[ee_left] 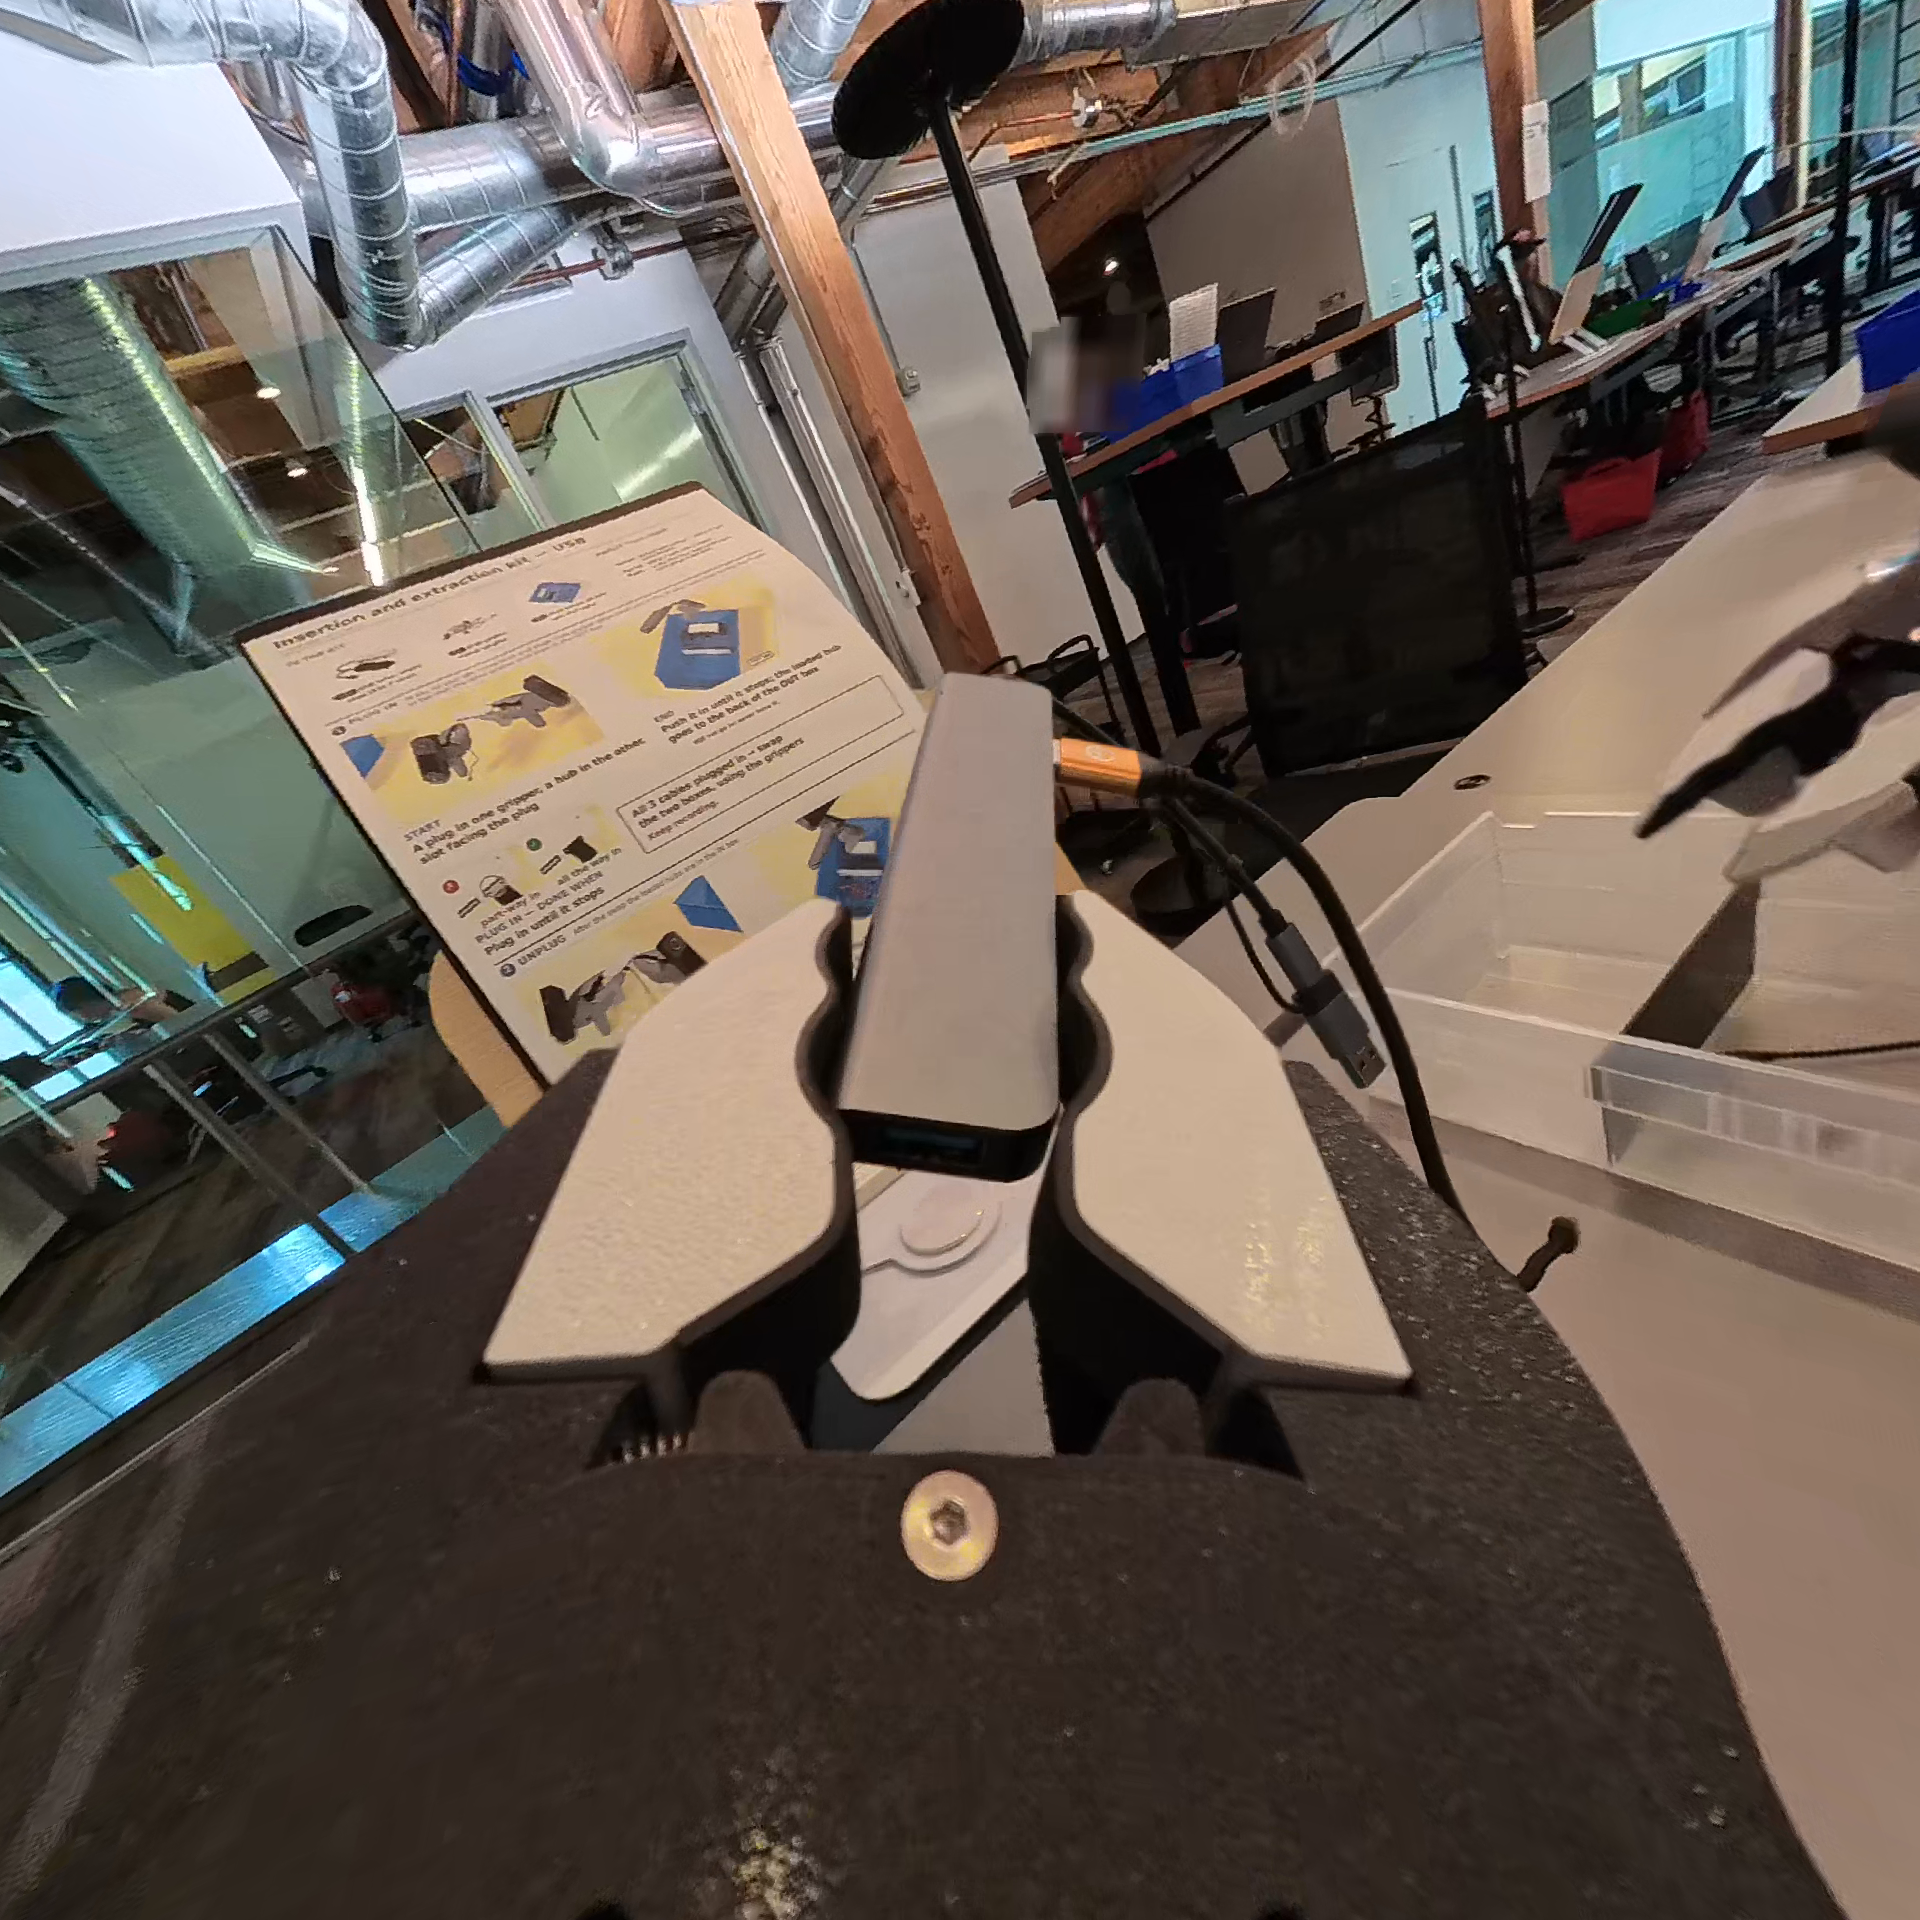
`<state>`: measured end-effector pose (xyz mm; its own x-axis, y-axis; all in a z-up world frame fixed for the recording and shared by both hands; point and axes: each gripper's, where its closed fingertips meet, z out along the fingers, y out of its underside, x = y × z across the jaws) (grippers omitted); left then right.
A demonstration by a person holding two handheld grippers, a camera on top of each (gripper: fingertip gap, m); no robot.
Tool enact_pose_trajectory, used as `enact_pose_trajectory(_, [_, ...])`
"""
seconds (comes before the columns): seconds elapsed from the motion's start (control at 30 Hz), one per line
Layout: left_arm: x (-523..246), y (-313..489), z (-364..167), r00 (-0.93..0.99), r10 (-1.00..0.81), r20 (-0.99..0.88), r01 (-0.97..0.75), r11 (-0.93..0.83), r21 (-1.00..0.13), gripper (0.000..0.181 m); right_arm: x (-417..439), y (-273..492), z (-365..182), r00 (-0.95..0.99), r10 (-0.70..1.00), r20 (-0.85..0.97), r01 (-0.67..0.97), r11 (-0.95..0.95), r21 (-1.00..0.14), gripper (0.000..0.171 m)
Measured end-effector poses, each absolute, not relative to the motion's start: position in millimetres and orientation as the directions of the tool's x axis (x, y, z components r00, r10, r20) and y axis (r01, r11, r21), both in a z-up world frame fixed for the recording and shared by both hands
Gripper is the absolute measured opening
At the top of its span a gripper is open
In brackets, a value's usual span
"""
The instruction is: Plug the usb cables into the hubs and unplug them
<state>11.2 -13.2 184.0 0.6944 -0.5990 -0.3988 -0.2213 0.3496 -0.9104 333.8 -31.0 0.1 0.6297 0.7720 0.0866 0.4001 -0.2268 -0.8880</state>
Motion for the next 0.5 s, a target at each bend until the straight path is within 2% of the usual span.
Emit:
enact_pose_trajectory(0.17, [30,-17,182,0.663,-0.652,-0.368,-0.151,0.365,-0.919,0.036,278,-18,109,0.696,0.621,0.361,0.318,0.184,-0.93,0.044])
enact_pose_trajectory(0.27, [42,-18,177,0.643,-0.675,-0.362,-0.134,0.366,-0.921,0.036,218,-25,166,0.758,0.555,0.342,0.132,0.383,-0.914,0.038])
enact_pose_trajectory(0.33, [51,-17,171,0.628,-0.69,-0.361,-0.136,0.36,-0.923,0.036,181,-31,174,0.758,0.577,0.303,0.044,0.418,-0.907,0.029])
enact_pose_trajectory(0.5, [74,-17,156,0.597,-0.699,-0.393,-0.178,0.363,-0.915,0.036,147,-27,166,0.825,0.497,0.269,0.035,0.431,-0.902,0.028])
